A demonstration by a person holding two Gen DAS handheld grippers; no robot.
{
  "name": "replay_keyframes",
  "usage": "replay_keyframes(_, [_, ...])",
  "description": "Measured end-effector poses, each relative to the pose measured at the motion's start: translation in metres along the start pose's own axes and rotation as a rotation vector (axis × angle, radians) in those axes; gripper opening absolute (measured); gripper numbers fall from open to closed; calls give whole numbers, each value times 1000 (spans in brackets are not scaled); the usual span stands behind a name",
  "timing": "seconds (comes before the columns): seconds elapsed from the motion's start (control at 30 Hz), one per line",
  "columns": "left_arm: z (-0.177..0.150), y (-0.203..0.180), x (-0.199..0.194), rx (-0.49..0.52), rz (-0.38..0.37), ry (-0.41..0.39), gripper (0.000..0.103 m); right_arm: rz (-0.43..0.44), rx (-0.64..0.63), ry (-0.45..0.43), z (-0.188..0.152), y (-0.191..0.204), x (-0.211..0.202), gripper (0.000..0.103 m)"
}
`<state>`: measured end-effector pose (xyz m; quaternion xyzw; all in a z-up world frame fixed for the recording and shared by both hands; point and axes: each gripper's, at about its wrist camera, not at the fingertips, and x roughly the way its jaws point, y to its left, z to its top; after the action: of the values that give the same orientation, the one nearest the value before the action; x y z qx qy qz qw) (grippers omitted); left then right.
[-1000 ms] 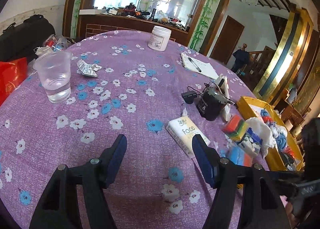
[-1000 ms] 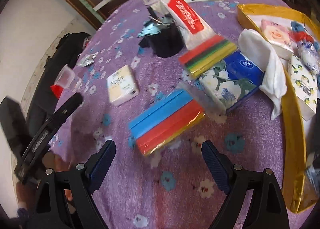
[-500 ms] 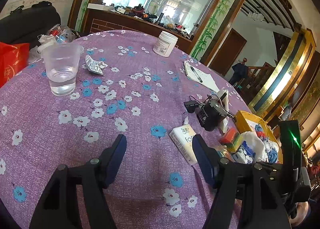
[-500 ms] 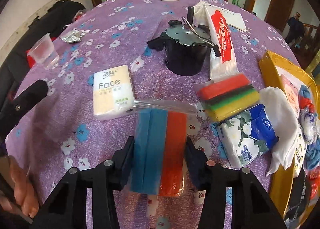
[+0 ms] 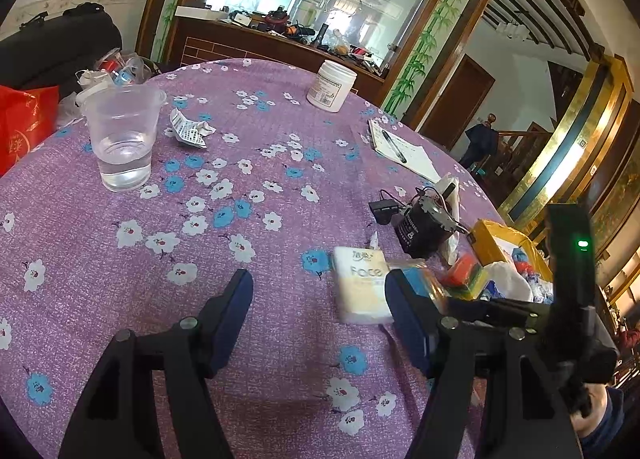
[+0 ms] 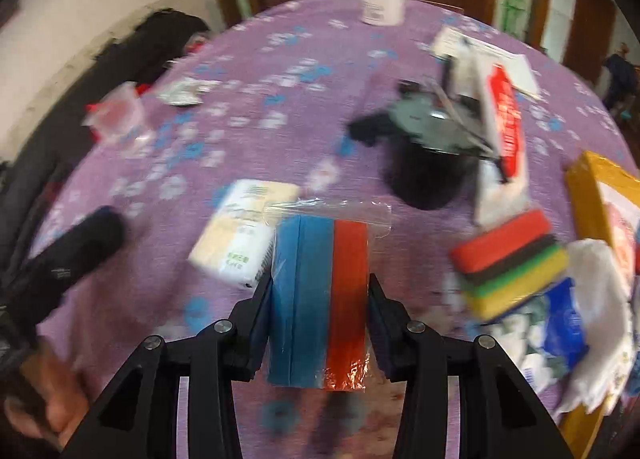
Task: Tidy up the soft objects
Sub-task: 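Grasp the Face tissue pack with the left tool while the right lifts the sponge pack, then carry the sponge pack and Face tissue pack over the white tray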
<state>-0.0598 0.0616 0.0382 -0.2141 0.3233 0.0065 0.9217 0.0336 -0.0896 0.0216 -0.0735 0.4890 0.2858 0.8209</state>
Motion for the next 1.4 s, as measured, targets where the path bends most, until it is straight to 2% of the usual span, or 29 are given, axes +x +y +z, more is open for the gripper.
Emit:
replay_keyframes(0.17, [-1,-7,6,30,6,32,77,-27,46,-85,3,-23,-10,47])
replay_keyframes(0.3, [-3,-21,17,105,12,105,83,33,91,-136,-1,-39,-11,47])
replay_keyframes(0.37, [-4,-31,30,141,6,199,83,60,90,-159,0,-42,-16,47])
replay_keyframes(0.43, [-5,-39,38,152,-2,249,83,73,98,-180,0,-46,-22,47])
replay_keyframes(0.63, [3,-54,73,181,88,300,83,119,143,-199,-2,-53,-32,47])
replay_keyframes(0.7, [3,-52,84,176,96,319,77,121,150,-199,-3,-54,-33,47])
replay_keyframes(0.73, [4,-53,85,185,106,306,75,124,152,-199,-2,-55,-33,47])
replay_keyframes(0.8, [4,-55,87,197,126,290,58,128,158,-204,-3,-56,-35,47])
replay_keyframes(0.9, [4,-54,87,194,116,263,45,126,163,-203,-3,-56,-34,47])
replay_keyframes(0.97, [6,-49,85,156,63,255,44,123,165,-199,-3,-56,-33,47])
replay_keyframes(1.07, [8,-45,81,125,24,237,44,119,176,-203,-3,-58,-32,47])
replay_keyframes(1.1, [10,-46,75,127,17,207,44,118,178,-206,-3,-59,-33,47])
replay_keyframes(1.27, [13,-58,55,182,17,82,44,109,180,-223,-3,-60,-36,47])
replay_keyframes(1.4, [15,-64,47,210,9,31,44,106,180,-229,-2,-61,-37,47])
